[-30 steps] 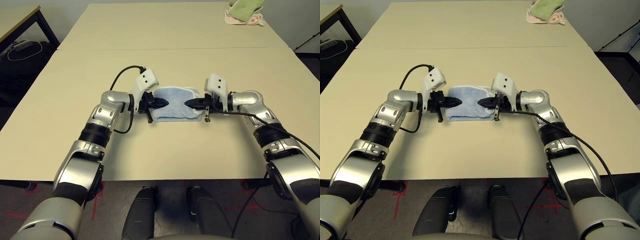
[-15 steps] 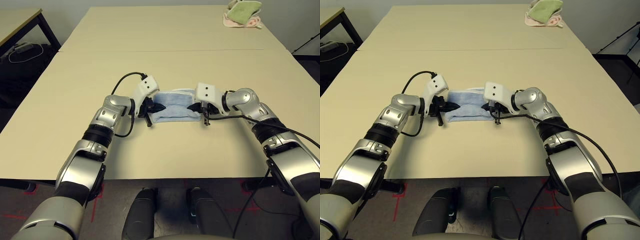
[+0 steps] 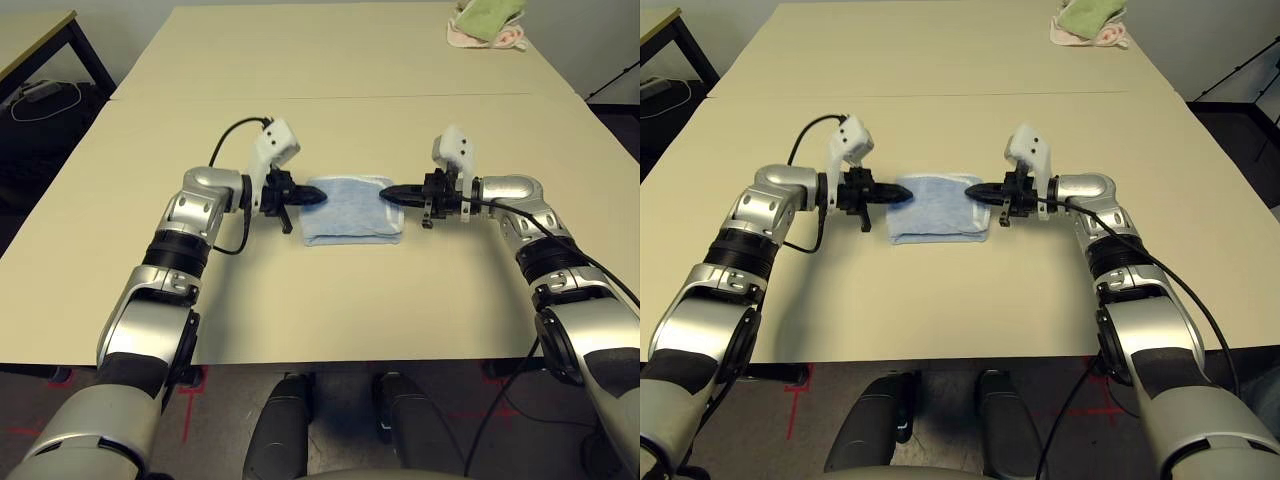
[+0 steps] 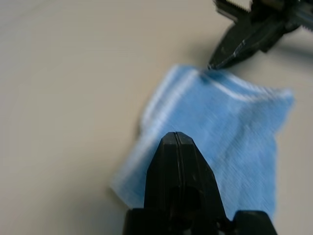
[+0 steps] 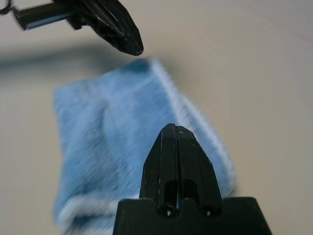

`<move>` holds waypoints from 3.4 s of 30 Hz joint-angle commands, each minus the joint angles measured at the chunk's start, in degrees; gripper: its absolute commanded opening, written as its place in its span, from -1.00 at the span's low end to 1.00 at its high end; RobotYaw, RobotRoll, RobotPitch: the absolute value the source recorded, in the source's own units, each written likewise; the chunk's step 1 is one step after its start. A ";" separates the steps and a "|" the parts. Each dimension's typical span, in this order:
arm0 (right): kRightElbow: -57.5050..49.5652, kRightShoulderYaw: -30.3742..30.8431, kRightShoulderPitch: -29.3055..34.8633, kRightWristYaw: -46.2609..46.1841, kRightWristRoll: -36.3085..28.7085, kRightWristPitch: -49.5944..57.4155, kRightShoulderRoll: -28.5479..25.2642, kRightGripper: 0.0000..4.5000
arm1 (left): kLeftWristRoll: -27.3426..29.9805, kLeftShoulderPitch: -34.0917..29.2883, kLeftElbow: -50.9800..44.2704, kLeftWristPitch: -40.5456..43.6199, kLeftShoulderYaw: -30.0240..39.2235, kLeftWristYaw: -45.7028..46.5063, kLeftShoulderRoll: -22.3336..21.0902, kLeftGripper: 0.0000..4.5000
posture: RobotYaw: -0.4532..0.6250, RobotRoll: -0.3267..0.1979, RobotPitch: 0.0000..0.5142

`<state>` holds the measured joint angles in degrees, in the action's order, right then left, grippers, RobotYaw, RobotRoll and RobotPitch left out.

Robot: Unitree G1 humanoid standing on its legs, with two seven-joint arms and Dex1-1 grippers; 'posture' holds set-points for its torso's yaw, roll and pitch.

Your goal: Fold the towel and set it aside.

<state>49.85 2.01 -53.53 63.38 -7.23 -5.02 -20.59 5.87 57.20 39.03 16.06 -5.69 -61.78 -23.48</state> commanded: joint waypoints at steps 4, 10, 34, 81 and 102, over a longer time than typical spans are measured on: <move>2.72 2.49 -2.03 -9.19 5.04 0.52 3.15 -1.00 | -2.34 0.29 7.21 -3.70 -0.89 4.89 2.81 -0.99 | 0.00 0.25 -0.40; 5.77 5.85 -3.88 -14.75 10.35 2.92 4.57 -1.00 | -4.82 1.39 12.43 -5.29 -2.13 6.54 3.99 -0.99 | -0.01 0.25 -0.39; 6.85 3.83 -4.01 -14.77 9.87 3.36 3.05 -1.00 | -8.03 2.05 18.56 -9.73 -2.14 7.53 3.14 -0.99 | -0.05 0.25 -0.41; -13.82 -5.65 7.17 -6.58 -17.61 55.32 -3.95 1.00 | 12.05 -24.29 -23.88 -8.05 4.25 -12.97 -8.12 0.99 | -0.01 0.25 -0.41; -5.96 -3.07 0.38 -0.51 -15.79 56.59 -0.74 1.00 | 12.37 -27.77 -28.95 -7.36 3.27 -11.13 -8.88 0.99 | 0.04 0.25 -0.41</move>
<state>43.13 -1.73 -52.84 62.18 -22.92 50.64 -21.37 18.14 30.26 11.56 8.52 -1.28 -72.73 -31.78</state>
